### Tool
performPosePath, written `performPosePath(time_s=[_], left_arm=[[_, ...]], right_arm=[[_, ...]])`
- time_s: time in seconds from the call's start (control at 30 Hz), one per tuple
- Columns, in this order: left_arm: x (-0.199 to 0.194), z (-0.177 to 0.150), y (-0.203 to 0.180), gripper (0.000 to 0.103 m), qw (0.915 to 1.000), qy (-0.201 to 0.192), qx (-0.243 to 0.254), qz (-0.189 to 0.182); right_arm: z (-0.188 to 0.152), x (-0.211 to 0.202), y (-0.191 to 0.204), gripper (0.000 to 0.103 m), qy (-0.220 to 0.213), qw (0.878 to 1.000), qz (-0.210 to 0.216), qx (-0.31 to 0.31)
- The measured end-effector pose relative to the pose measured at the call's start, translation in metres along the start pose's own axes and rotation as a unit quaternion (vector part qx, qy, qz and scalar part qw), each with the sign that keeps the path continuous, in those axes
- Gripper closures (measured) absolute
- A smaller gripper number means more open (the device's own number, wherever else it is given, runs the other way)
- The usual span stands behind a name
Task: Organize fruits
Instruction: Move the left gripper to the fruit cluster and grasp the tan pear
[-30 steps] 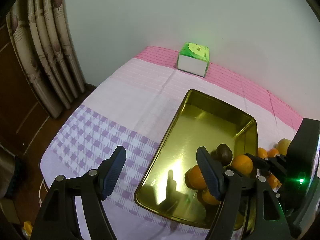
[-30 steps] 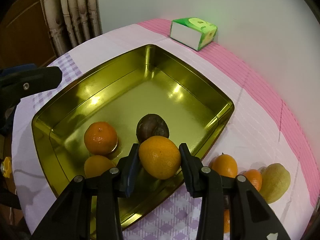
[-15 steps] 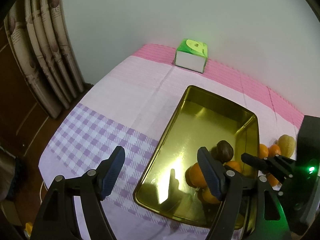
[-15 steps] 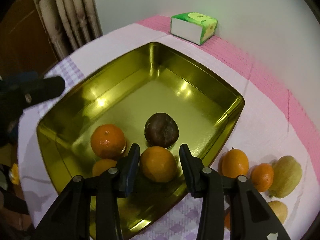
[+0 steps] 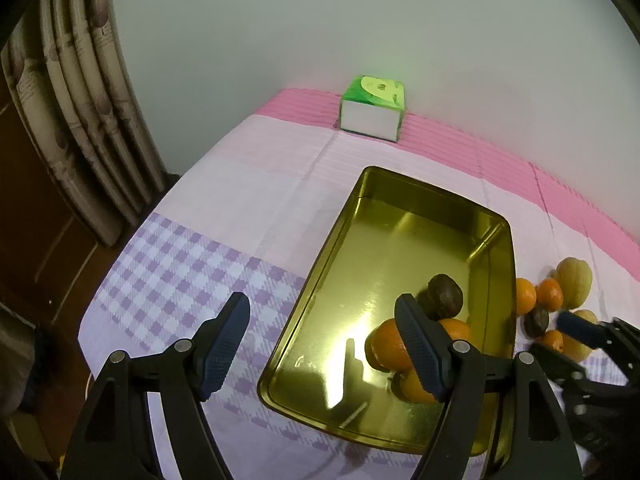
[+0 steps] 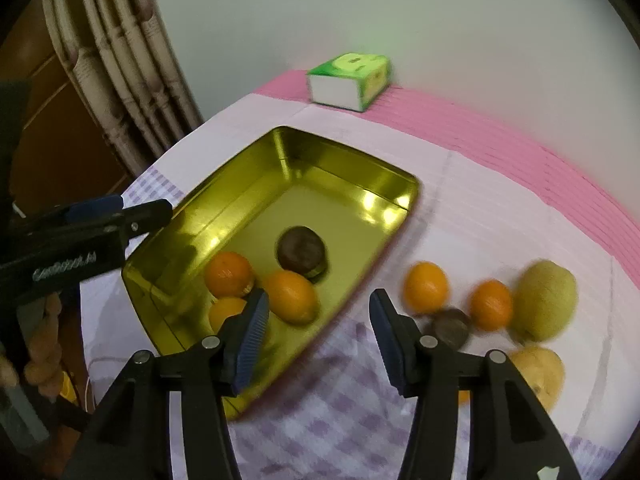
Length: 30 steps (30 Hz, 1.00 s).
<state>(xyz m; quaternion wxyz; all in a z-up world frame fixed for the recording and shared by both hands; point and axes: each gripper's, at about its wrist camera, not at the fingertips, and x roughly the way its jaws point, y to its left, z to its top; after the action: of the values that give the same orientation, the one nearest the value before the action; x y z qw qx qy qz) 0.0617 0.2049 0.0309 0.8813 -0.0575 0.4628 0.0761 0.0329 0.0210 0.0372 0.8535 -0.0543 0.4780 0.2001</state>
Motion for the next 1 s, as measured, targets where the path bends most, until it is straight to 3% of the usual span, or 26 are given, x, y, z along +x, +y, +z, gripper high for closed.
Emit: performPosePath(time_s=[0.27,0.6,0.87,1.0], left_arm=[[-0.002,-0.006,-0.02,0.028,0.9995,-0.001,0.031,-0.01],[-0.012,-0.023,-0.07,0.028,0.9936,0.003,0.098,-0.055],[-0.023,-0.023,-0.133,0.025,0.9836,0.014,0.145,-0.107],[-0.025,-0.028,-0.173,0.018,0.9711,0.024,0.183,-0.151]], right_arm=[[-0.044,-0.035,-0.061,0.051,0.003,0.997,-0.053,0.056],[-0.093,-0.059,-0.128,0.048,0.008,0.987,-0.092,0.133],[-0.107,-0.07,-0.157,0.041,-0.004,0.979,-0.113,0.17],[-0.115,-0.078,-0.166,0.035,-0.008,0.976,-0.125,0.18]])
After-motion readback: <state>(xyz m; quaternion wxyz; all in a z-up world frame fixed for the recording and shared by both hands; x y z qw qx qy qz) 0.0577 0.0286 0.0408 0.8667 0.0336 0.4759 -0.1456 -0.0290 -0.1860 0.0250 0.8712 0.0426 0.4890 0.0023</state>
